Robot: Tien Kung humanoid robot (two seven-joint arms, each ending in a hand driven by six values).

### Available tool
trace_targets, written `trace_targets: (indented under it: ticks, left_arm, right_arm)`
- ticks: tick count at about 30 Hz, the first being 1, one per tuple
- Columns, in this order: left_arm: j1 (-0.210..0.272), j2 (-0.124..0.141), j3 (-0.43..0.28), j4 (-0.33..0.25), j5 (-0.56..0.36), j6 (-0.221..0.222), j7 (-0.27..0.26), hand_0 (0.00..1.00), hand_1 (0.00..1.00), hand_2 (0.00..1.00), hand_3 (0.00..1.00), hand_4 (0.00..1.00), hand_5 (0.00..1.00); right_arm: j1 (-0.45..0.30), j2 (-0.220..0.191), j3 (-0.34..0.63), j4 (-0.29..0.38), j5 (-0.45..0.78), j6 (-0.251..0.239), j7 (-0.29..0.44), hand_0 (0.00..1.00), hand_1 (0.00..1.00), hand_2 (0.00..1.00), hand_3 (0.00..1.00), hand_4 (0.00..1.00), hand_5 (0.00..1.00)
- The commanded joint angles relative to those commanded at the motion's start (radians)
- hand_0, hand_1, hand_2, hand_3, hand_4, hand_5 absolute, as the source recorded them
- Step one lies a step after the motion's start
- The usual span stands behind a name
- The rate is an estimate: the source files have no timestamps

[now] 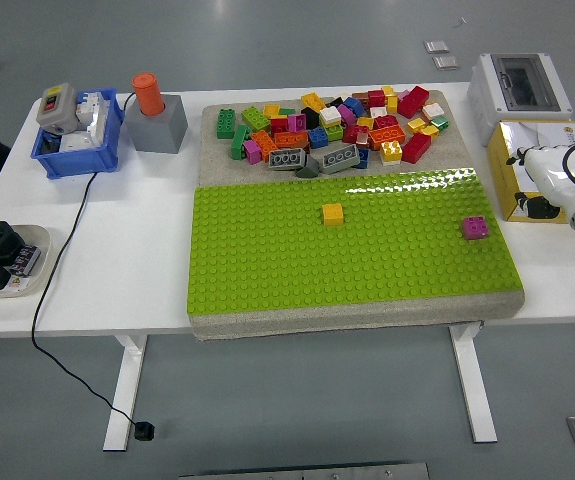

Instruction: Pick up the button,place it on the desk,press the button,press the button

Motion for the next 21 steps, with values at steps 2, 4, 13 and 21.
trace_targets:
  ticks: [2, 4, 13, 21]
  left_arm:
    - [0.003, 0.002, -0.007, 0.0, 0.006, 0.0, 0.002, 0.654, 0.631, 0.669, 0.713, 0.719, 0.471]
    - [0.005, 0.002, -0.013, 0.0, 0.012, 0.0, 0.004, 0.654, 0.631, 0.669, 0.713, 0.719, 0.471]
    - [0.009, -0.004, 0.001, 0.0, 0.001, -0.001, -0.001, 0.651, 0.629, 0.669, 0.702, 0.701, 0.455]
    - [0.015, -0.006, -0.018, 0.0, 0.02, -0.002, 0.001, 0.651, 0.628, 0.667, 0.701, 0.7, 0.451]
  right_arm:
    - [-0.002, -0.001, 0.0, 0.006, 0.001, -0.002, -0.006, 0.652, 0.662, 0.756, 0.75, 0.683, 0.045]
    - [-0.005, 0.0, 0.001, 0.006, 0.005, -0.003, -0.009, 0.652, 0.662, 0.756, 0.75, 0.683, 0.045]
    - [-0.012, 0.021, -0.023, 0.001, 0.044, -0.002, -0.005, 0.649, 0.658, 0.761, 0.742, 0.684, 0.058]
    - [-0.008, 0.036, -0.094, 0.015, 0.085, 0.006, 0.009, 0.646, 0.656, 0.758, 0.738, 0.682, 0.071]
